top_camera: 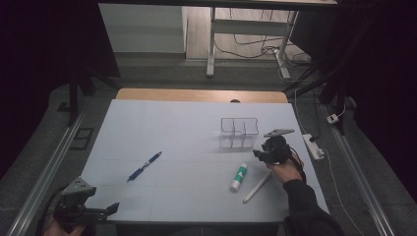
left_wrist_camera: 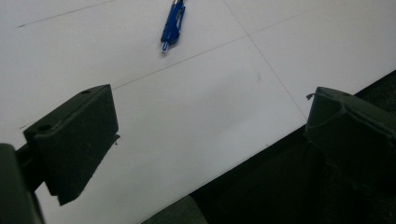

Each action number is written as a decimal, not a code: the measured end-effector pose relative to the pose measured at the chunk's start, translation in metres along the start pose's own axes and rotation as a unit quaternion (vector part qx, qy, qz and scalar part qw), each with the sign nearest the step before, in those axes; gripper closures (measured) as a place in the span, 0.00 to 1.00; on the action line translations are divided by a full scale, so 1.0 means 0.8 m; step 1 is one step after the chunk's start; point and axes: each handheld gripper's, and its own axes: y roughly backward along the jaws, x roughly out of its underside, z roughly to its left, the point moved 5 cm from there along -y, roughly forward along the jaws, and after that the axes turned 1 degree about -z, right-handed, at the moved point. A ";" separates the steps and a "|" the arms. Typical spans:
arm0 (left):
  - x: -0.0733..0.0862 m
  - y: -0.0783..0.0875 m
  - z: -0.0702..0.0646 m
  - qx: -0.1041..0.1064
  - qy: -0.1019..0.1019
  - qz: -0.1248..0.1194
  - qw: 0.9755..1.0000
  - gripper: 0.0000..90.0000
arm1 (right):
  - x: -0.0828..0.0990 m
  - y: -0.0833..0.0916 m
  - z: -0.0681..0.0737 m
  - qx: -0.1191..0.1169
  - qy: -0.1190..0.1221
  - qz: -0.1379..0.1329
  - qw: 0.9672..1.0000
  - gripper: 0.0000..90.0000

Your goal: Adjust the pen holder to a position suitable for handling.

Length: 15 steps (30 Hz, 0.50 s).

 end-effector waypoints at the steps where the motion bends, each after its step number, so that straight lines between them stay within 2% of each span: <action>1: 0.000 0.000 0.000 0.000 0.000 0.000 1.000 0.03 | -0.001 -0.001 -0.003 0.000 0.000 0.002 1.000 0.70; 9: 0.000 0.000 0.000 0.001 -0.001 0.000 1.000 0.03 | -0.007 -0.016 -0.023 0.005 -0.019 0.021 1.000 0.99; 12: 0.000 0.000 0.000 0.000 -0.002 0.001 1.000 0.03 | -0.012 -0.020 -0.028 0.007 -0.016 0.009 1.000 1.00; 15: 0.000 0.000 0.000 -0.001 -0.002 0.001 1.000 0.03 | -0.018 -0.025 -0.036 0.024 -0.017 0.005 1.000 1.00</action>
